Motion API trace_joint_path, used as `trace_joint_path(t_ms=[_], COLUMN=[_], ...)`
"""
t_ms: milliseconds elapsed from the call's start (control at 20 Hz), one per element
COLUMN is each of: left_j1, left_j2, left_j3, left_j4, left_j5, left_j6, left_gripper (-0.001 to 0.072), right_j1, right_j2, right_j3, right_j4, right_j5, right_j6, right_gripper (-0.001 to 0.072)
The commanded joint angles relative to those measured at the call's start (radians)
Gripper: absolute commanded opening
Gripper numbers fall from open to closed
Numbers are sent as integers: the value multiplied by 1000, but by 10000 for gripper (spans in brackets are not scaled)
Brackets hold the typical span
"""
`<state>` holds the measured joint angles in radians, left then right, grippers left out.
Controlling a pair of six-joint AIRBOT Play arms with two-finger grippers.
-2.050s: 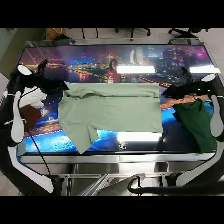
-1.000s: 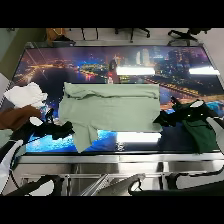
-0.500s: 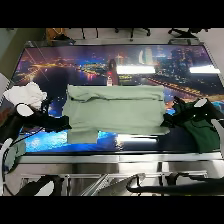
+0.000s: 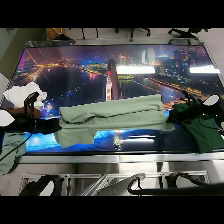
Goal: Fold the shirts.
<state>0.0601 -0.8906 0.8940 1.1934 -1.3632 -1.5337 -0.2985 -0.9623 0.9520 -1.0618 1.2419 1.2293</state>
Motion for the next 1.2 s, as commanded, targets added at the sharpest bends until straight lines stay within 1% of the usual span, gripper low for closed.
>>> trace_joint_path(t_ms=[0,100,200,450,500,550,600,650,700,750,800,950,1100,1150], left_j1=[-1,-1,-2,-1,-1,-1,-1,-1,-1,-1,1,7,2,-2], left_j2=[-137,-253,-358,-550,-572,-592,-606,-611,-610,-607,-605,-581,-526,-510], left_j3=[72,129,156,163,166,176,194,215,236,267,300,377,413,412], left_j4=[-16,-16,-16,-6,-6,-9,-10,-10,-10,-9,-7,-11,-18,-18], left_j5=[142,152,162,273,290,290,272,241,212,167,121,63,80,87], left_j6=[38,52,60,61,62,61,64,63,63,63,63,51,48,47], left_gripper=[17,17,17,18,22,24,233,694,684,684,684,684,684,684], right_j1=[5,8,14,14,14,13,8,-2,-16,-29,-39,-45,-36,-36], right_j2=[-29,-98,-183,-389,-412,-419,-417,-410,-401,-400,-404,-444,-509,-528], right_j3=[43,81,117,198,214,229,252,282,317,345,364,369,369,369], right_j4=[280,400,468,482,483,483,475,457,418,383,361,359,376,405], right_j5=[-207,-277,-305,-323,-322,-322,-319,-311,-306,-306,-304,-253,-179,-153], right_j6=[-204,-307,-388,-494,-500,-501,-500,-500,-498,-475,-436,-421,-413,-414], right_gripper=[19,20,20,29,101,241,299,304,364,542,594,594,595,595])
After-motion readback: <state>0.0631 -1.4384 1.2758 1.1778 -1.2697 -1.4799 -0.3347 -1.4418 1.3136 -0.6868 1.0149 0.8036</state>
